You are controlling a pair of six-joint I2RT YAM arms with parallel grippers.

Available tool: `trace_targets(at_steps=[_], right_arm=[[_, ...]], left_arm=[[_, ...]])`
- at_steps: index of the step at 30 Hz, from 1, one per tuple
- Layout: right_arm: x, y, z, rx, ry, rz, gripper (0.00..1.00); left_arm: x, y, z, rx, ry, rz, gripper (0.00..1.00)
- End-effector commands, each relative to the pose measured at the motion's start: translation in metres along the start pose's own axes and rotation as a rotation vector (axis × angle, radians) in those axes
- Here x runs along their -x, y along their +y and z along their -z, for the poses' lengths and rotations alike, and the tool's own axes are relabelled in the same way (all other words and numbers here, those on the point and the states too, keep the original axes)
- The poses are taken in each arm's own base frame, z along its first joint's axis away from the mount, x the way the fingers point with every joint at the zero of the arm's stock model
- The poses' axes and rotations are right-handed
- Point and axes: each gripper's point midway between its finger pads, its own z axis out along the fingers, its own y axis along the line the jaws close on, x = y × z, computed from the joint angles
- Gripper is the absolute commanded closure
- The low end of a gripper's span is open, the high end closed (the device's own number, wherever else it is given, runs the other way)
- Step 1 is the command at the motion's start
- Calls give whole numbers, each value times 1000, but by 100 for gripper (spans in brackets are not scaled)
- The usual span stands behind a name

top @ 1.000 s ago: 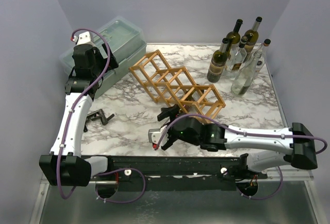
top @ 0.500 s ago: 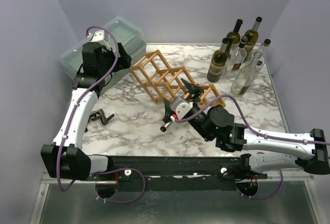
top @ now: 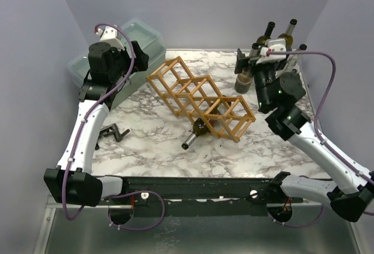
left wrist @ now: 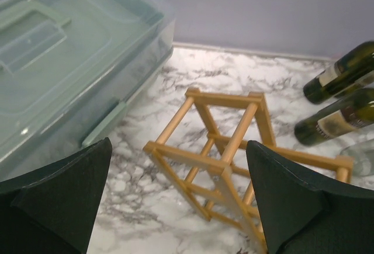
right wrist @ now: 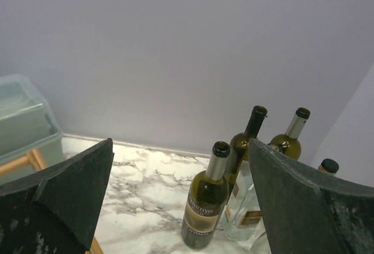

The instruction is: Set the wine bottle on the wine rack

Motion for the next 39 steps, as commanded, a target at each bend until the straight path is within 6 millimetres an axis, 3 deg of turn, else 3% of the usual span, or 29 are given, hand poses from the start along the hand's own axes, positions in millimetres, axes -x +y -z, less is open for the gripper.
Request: trace_targets(at_steps=[1, 5, 8, 12, 16, 23, 31, 39], right_arm=[[-40, 2, -30, 25, 156, -161, 0], [-66, -9, -57, 37, 185, -308, 0], [-98, -27, -77, -16, 271, -415, 0], [-128, -51, -86, -86, 342, -476, 0], [-135, -52, -94, -85, 341, -427, 0], [-174, -48, -103, -80, 432, -344, 0], [-200, -47, -122, -107, 449, -317, 0], [-225, -60, -125, -209, 442, -298, 2]], left_arm=[[-26, 21, 6, 94, 27, -39, 1], [-24, 9, 6, 47, 29, 14, 1], [-28, 9, 4, 40, 39, 29, 1], [-36, 5, -2, 20, 66, 65, 1], [-40, 2, -6, 4, 88, 86, 1], [-48, 1, -12, -5, 119, 105, 2], [-51, 0, -15, -13, 135, 111, 2], [-55, 3, -18, -3, 147, 110, 3]])
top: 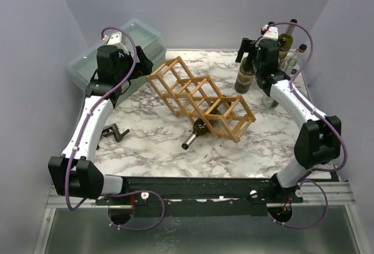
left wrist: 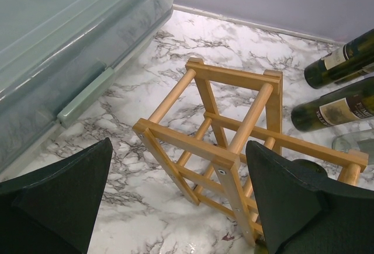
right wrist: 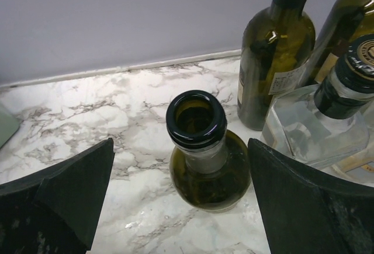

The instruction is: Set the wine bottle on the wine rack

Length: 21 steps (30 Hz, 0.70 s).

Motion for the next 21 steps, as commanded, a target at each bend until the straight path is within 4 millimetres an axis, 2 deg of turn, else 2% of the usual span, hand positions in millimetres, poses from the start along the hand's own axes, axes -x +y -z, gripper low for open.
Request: trace_targets(at_steps=[1, 5, 8, 14, 21], right_arm=[[14, -15, -7, -80, -86, -5, 4], [5, -22, -12, -118, -84, 7, 6], [-4, -20, -19, -106, -55, 14, 7], [-7, -21, -24, -114, -73, 24, 11], [-19, -23, -34, -119, -70, 47, 22]], left_arm=[[3, -8, 0, -26, 7, 2, 3], [2, -7, -1, -23, 13, 7, 3], [2, -6, -1, -19, 11, 6, 3], [0, -3, -3, -1, 15, 3, 3], [2, 1, -2, 21, 12, -11, 3]])
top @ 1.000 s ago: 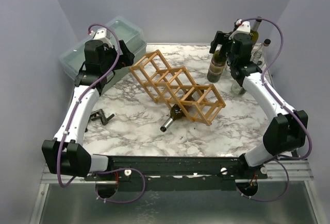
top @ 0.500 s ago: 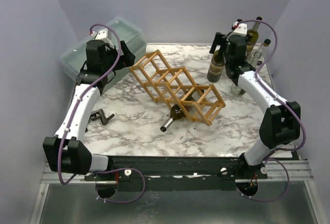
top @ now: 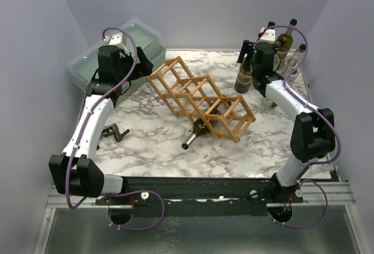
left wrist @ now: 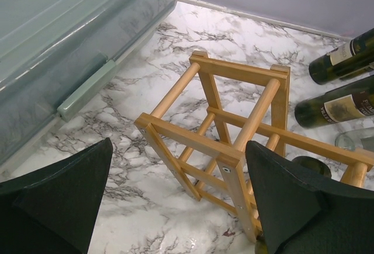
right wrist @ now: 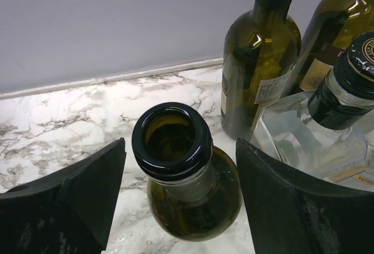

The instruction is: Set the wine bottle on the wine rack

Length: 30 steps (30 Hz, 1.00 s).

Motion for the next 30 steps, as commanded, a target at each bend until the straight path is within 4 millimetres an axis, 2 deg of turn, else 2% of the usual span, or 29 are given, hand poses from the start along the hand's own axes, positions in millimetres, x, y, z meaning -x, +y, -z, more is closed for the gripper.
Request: trace_targets(at_steps=[1, 5, 9, 18, 21, 27, 30], right_arm=[[-8, -7, -11, -34, -15, 24, 25], [-15, -4, -17, -22, 2, 34, 33], [-17, -1, -19, -8, 13, 45, 45], [6, 1, -6, 19, -23, 57, 69], [22, 1, 2, 21, -49, 39, 79], [65, -8, 29, -3, -174, -34, 84], [85, -12, 44, -5, -224, -60, 89]], left_arm=[[9, -2, 2, 13, -19, -21, 3], [8, 1, 0, 26, -12, -24, 3], [7, 3, -1, 32, -8, -24, 3], [9, 4, 2, 41, -19, -28, 3], [10, 5, 4, 47, -26, -31, 3], [15, 8, 9, 69, -48, -49, 3], [18, 7, 13, 67, -61, -49, 3]])
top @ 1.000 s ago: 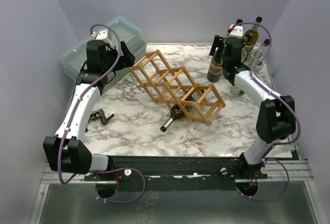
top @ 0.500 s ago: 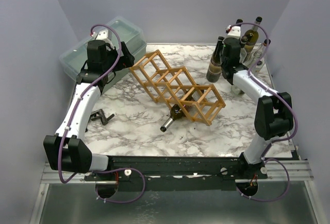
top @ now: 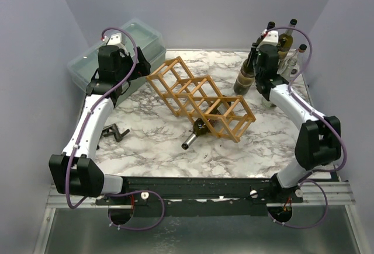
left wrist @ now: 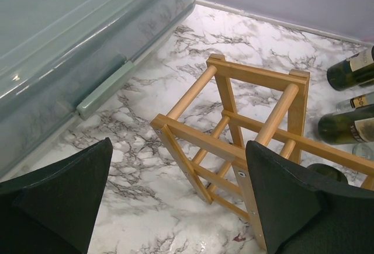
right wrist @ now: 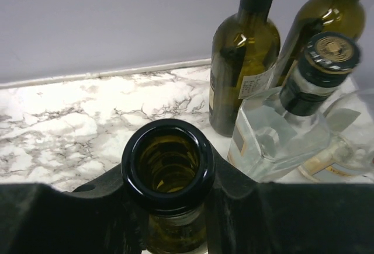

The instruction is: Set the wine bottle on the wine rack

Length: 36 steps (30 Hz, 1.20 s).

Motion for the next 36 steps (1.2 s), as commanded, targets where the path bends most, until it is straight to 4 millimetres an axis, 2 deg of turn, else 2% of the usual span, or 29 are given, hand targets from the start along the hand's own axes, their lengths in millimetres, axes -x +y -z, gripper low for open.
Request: trace_targets(at_steps=[1, 7, 15, 22, 36], right_arm=[[87, -10, 34, -16, -231, -119, 92], [124, -29, 65, -93, -309, -314, 99], [175, -31, 128, 16, -422, -346, 99], [216, -3, 208, 323, -572, -285, 99], [251, 59, 333, 905, -711, -183, 99]], left_arm=[[18, -4, 16, 8, -59, -22, 3], [22, -4, 20, 10, -74, -23, 2], [26, -9, 25, -9, -87, -14, 2], [27, -12, 27, -19, -93, -10, 2], [29, -10, 31, -5, -109, -22, 2]])
